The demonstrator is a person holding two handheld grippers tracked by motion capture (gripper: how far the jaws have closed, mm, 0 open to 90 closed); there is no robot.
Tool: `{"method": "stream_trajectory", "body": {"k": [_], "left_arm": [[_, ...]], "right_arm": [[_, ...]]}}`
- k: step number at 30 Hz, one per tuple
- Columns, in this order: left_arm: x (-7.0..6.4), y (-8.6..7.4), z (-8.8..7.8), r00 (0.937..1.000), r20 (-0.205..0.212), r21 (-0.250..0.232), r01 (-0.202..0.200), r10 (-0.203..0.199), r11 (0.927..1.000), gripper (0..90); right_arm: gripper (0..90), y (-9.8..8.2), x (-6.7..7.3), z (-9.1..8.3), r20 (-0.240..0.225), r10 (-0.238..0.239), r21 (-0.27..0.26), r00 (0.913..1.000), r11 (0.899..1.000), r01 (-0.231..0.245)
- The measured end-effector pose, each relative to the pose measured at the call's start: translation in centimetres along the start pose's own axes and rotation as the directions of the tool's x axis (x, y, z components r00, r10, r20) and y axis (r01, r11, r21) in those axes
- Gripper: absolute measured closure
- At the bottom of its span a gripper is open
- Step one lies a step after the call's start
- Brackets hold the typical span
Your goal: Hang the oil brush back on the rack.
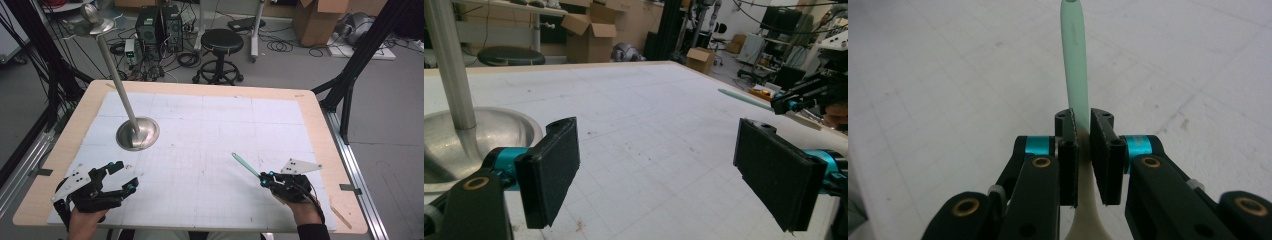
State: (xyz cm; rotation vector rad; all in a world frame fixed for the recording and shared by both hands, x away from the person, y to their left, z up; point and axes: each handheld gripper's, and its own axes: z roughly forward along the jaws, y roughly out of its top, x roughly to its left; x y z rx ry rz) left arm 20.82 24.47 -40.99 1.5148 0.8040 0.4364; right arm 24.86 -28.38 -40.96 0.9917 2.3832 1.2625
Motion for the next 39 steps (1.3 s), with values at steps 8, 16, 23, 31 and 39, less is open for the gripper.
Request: {"method": "stream_trajectory", "body": {"k": [8,16,23,31,39], "left_arm": [[-1.2,1.1,0.0,0.9980,0.063,-0.050,-0.004,0.007,0.9987,19.0],[-3.1,2.6,0.8,0.9777,0.210,-0.068,0.018,-0.004,0.9975,17.4],[-4.6,4.3,1.7,0.9408,0.337,-0.083,-0.002,0.030,0.9966,21.7],[-5.5,5.9,3.7,0.9088,0.416,-0.090,0.007,0.031,0.9960,21.6],[-7.0,6.9,5.8,0.8651,0.499,-0.073,-0.013,0.048,0.9972,23.8]], "right_arm": [[81.7,1.7,1.9,-1.3,-0.073,-0.041,-0.135,0.9965,0.990,0.031],[81.7,3.5,3.9,-2.1,-0.150,-0.092,-0.256,0.9845,0.965,0.051],[81.7,4.7,5.4,-1.7,-0.192,-0.131,-0.298,0.9725,0.952,0.070],[81.7,6.2,7.3,-0.4,-0.263,-0.168,-0.349,0.9499,0.935,0.069],[81.7,7.2,8.6,0.0,-0.333,-0.202,-0.414,0.9209,0.909,0.050]]}}
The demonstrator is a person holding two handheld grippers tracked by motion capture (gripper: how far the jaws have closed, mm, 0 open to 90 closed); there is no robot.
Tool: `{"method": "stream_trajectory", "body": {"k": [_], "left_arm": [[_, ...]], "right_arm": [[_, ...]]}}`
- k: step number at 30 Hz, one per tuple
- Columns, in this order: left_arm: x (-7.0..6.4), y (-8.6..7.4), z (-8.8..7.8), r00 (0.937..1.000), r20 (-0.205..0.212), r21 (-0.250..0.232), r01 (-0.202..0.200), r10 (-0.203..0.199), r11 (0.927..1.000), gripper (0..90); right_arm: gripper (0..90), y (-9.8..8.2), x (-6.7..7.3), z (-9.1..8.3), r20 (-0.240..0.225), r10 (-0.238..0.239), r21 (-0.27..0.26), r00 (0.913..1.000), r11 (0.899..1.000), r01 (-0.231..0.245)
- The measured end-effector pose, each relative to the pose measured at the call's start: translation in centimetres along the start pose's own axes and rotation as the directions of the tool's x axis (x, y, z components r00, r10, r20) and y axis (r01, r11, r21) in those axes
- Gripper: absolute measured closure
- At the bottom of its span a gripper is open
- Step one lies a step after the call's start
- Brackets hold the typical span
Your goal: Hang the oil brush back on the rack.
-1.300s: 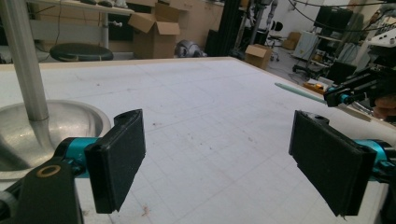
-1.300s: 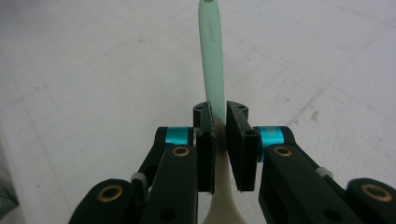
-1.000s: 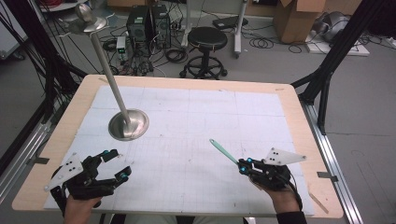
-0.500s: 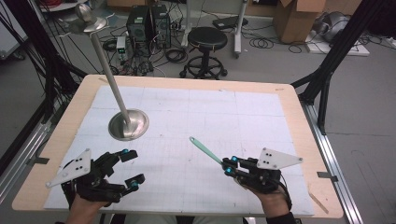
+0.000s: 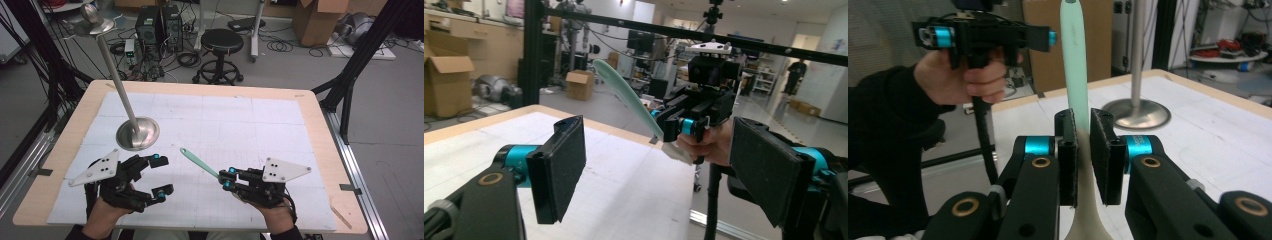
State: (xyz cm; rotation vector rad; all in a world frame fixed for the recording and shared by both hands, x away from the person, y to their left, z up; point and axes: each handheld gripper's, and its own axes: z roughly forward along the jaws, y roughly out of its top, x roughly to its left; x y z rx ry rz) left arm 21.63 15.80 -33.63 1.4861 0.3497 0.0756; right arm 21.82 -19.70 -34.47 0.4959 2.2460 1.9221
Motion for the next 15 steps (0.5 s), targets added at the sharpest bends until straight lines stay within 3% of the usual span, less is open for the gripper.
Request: {"method": "stream_trajectory", "body": {"k": [9,15], "left_arm": [[0.4,-0.3,1.9,0.9981,0.060,0.032,0.015,-0.017,0.9994,26.3],[0.5,-0.2,2.5,0.9935,0.111,0.019,0.026,-0.028,0.9995,33.4]], "right_arm": [[81.7,0.1,0.6,-0.1,-0.060,-0.004,-0.028,0.9982,1.000,0.003],[81.7,0.1,0.9,0.1,-0.097,-0.005,-0.042,0.9953,0.999,0.001]]}}
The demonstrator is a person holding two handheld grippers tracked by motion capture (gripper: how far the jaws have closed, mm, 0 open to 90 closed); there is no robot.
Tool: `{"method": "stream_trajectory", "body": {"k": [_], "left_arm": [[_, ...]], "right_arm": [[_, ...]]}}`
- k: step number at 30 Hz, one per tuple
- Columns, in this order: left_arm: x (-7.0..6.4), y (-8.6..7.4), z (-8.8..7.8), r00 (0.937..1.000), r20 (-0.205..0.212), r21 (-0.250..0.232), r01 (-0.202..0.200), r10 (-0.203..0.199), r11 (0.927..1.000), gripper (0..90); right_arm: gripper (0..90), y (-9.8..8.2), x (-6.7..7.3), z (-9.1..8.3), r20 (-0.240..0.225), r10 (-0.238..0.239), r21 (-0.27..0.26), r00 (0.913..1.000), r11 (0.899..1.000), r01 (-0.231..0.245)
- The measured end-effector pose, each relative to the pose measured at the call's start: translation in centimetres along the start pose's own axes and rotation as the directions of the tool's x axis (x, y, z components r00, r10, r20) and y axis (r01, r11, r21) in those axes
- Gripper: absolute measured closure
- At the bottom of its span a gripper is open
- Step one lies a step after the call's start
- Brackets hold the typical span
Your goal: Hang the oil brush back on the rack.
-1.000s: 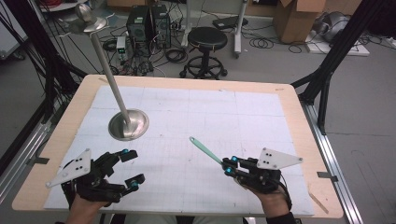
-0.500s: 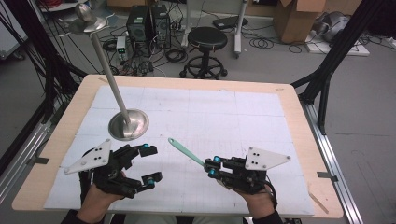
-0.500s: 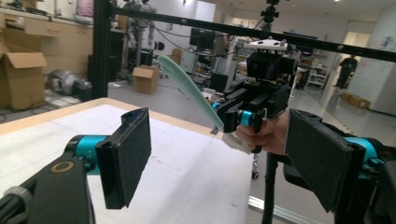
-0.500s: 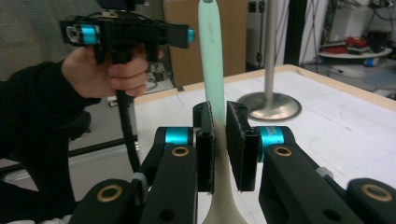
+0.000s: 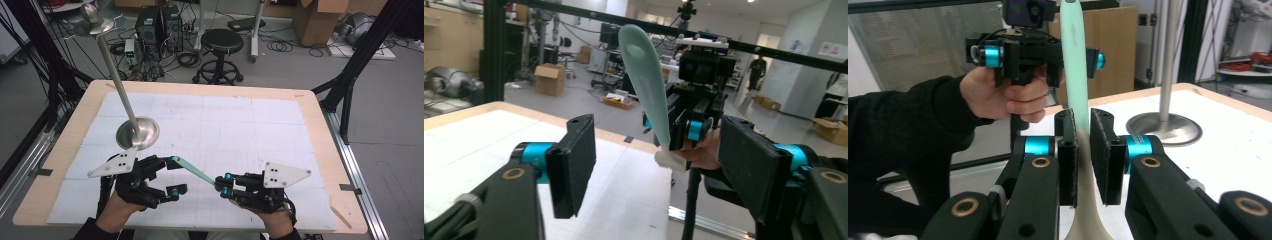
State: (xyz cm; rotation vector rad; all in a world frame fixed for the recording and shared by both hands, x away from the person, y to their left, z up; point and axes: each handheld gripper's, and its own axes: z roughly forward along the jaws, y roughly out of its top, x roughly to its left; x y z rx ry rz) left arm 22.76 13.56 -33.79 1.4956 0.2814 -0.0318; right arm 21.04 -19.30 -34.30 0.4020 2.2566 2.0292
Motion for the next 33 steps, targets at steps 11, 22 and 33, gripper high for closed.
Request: {"method": "stream_trajectory", "body": {"k": [11,22,33], "left_arm": [[-0.2,0.2,0.2,0.9980,0.063,0.002,-0.013,0.013,0.9999,43.0],[-0.8,0.7,0.3,0.9932,0.108,-0.015,-0.042,0.044,0.9990,56.9],[-0.9,0.9,0.3,0.9915,0.121,-0.024,-0.047,0.049,0.9986,67.1]], "right_arm": [[81.6,-0.1,0.2,0.6,-0.064,-0.003,0.002,0.9979,1.000,0.003],[81.5,-0.6,0.0,1.0,-0.123,0.023,-0.006,0.9921,1.000,-0.024],[81.4,-0.9,-0.1,1.2,-0.159,0.035,-0.017,0.9867,0.999,-0.038]]}}
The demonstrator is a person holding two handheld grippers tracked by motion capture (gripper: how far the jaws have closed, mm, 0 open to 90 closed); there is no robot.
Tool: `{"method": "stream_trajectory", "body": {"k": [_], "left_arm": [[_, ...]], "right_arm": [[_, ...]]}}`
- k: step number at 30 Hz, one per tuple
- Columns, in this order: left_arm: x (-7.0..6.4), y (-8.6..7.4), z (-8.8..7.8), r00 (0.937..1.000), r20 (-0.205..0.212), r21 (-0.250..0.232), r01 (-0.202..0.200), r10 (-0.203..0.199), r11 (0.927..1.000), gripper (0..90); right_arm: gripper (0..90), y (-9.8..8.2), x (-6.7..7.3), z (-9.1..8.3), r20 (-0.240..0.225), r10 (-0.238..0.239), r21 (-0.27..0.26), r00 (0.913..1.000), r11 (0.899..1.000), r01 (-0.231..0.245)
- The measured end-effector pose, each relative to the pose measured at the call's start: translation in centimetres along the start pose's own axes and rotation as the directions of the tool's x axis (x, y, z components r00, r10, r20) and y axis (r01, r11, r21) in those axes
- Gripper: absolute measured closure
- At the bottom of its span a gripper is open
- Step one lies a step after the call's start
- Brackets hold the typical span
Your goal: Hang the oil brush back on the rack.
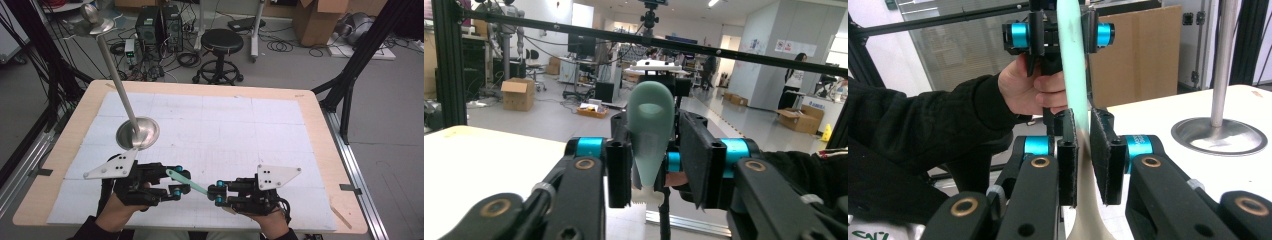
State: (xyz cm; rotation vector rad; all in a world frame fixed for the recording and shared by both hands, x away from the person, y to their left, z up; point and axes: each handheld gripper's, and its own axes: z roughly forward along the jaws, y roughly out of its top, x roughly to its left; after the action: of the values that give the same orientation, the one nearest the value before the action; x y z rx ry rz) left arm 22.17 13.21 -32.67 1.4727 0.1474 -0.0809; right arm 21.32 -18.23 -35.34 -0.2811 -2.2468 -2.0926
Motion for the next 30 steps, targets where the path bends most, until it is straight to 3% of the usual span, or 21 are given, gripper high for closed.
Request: {"method": "stream_trajectory", "body": {"k": [7,20,21,22,23,25,26,29,30], "left_arm": [[0.0,0.0,-0.1,0.9999,-0.006,0.002,-0.008,0.008,1.0000,74.8],[-0.3,0.4,0.1,0.9991,-0.043,0.026,-0.002,0.003,0.9996,75.7],[-0.4,0.6,0.2,0.9983,-0.057,0.041,-0.008,0.010,0.9991,75.8],[-0.4,0.6,0.2,0.9983,-0.057,0.041,-0.008,0.010,0.9991,75.8],[-0.5,0.8,0.2,0.9977,-0.067,0.057,-0.006,0.009,0.9983,75.9],[-0.6,0.9,0.3,0.9970,-0.077,0.071,-0.004,0.009,0.9974,75.9],[-0.7,1.1,0.3,0.9957,-0.092,0.095,-0.003,0.012,0.9954,75.9],[-0.8,1.3,0.3,0.9937,-0.110,0.117,-0.007,0.020,0.9931,76.0],[-0.8,1.4,0.4,0.9921,-0.124,0.128,-0.005,0.021,0.9917,76.0]], "right_arm": [[81.3,0.0,0.0,0.1,-0.009,-0.004,0.004,1.0000,1.000,0.004],[80.1,-0.1,0.0,0.1,-0.002,0.005,0.004,1.0000,1.000,-0.005],[74.3,-0.1,0.0,0.1,0.011,0.013,0.002,0.9999,1.000,-0.013],[74.3,-0.1,0.0,0.1,0.011,0.013,0.002,0.9999,1.000,-0.013],[63.9,-0.1,-0.2,0.0,0.029,0.031,-0.011,0.9991,0.999,-0.030],[59.9,-0.1,-0.2,-0.1,0.039,0.033,-0.016,0.9987,0.999,-0.033],[53.0,-0.1,-0.2,-0.2,0.069,0.033,-0.017,0.9970,0.999,-0.032],[45.1,-0.1,-0.1,-0.2,0.134,0.013,-0.006,0.9908,1.000,-0.013],[45.1,-0.1,-0.1,-0.2,0.134,0.013,-0.006,0.9908,1.000,-0.013]]}}
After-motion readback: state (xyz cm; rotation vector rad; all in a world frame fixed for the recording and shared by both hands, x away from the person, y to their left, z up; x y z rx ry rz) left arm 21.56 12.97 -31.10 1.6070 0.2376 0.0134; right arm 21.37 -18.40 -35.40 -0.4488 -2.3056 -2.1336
